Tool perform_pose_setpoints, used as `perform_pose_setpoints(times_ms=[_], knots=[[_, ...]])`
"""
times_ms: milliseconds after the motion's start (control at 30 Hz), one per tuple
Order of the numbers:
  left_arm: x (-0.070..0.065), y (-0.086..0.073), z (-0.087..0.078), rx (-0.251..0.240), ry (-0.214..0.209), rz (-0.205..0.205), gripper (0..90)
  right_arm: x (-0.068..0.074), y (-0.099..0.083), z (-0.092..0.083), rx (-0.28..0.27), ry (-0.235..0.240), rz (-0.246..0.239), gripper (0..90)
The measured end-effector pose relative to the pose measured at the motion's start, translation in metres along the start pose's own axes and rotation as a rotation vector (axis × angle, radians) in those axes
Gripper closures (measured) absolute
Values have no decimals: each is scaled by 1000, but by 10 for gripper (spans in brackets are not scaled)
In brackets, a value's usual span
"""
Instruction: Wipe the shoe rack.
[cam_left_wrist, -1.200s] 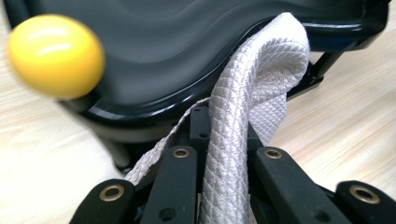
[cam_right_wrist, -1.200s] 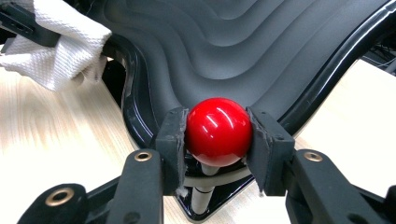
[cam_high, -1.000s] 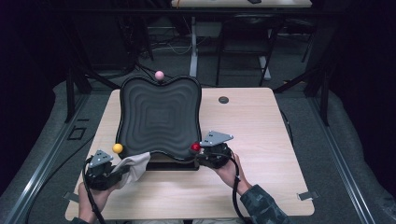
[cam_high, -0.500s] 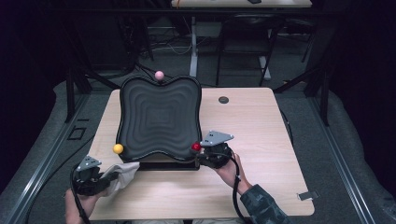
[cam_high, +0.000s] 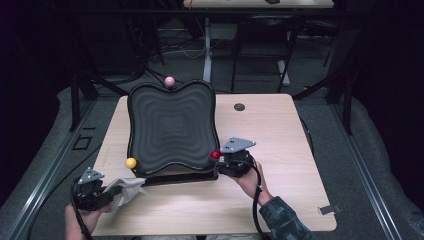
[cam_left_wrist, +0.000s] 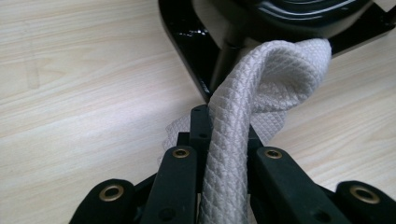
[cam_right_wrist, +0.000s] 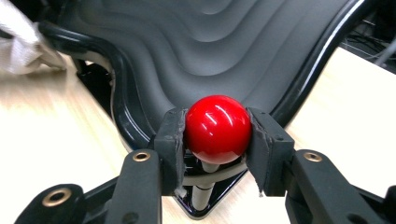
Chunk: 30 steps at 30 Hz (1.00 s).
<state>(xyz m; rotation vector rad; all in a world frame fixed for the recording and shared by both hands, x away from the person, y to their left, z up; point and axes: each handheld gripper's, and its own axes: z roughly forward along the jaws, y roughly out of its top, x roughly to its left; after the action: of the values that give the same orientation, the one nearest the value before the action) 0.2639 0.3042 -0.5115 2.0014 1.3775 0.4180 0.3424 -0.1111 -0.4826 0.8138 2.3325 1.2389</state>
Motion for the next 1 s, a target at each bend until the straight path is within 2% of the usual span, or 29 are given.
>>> perform_pose_setpoints(times_ms=[133, 200, 233, 267, 300, 333, 433, 533, 600, 633, 700, 733, 767, 800, 833, 867, 900, 1000], knots=[[2, -1, 2, 10, 7, -2, 828, 2, 1, 3, -9, -44, 7, 549], [3, -1, 2, 17, 10, 0, 829, 3, 2, 5, -27, -28, -2, 570], [3, -1, 1, 9, 10, -7, 829, 5, 2, 6, -21, -38, -13, 592], [4, -1, 0, 13, 6, -7, 829, 5, 3, 4, 2, -76, -22, 593], [5, -2, 0, 10, 7, -9, 829, 3, 2, 5, -23, -35, -16, 596], [5, -2, 0, 10, 9, -10, 829, 1, 1, 5, -25, -28, -15, 597], [5, -2, 0, 13, 11, -5, 829, -6, 0, 1, 0, -65, -12, 597], [5, -1, 0, 11, 12, -8, 828, -11, -1, -2, 7, -68, 0, 596], [5, -1, -1, 12, 11, -7, 829, -19, -3, -5, 5, -92, 29, 591], [5, -1, -1, 11, 11, -7, 829, -20, -4, -6, 6, -90, 32, 586], [5, -1, -1, 13, 11, -9, 829, -20, -3, -4, -27, -83, 39, 572], [6, 0, -1, 16, 10, -7, 829, -18, -2, -4, -13, -83, 26, 569], [6, 0, -1, 13, 12, -11, 829, -16, -1, -3, -8, -122, 16, 579], [6, -1, -1, 11, 12, -13, 829, -17, -2, -3, -2, -134, 21, 594], [6, -1, -1, 12, 12, -14, 829, -19, -3, -2, -20, -95, 22, 596], [6, -1, -1, 9, 13, -15, 829, -21, -3, -1, -32, -78, 24, 598], [7, 0, -1, 10, 11, -17, 829, -21, -3, -2, -18, -106, 25, 599], [8, 2, -2, 0, 13, -29, 828, -25, -4, -3, -8, -132, 31, 600]])
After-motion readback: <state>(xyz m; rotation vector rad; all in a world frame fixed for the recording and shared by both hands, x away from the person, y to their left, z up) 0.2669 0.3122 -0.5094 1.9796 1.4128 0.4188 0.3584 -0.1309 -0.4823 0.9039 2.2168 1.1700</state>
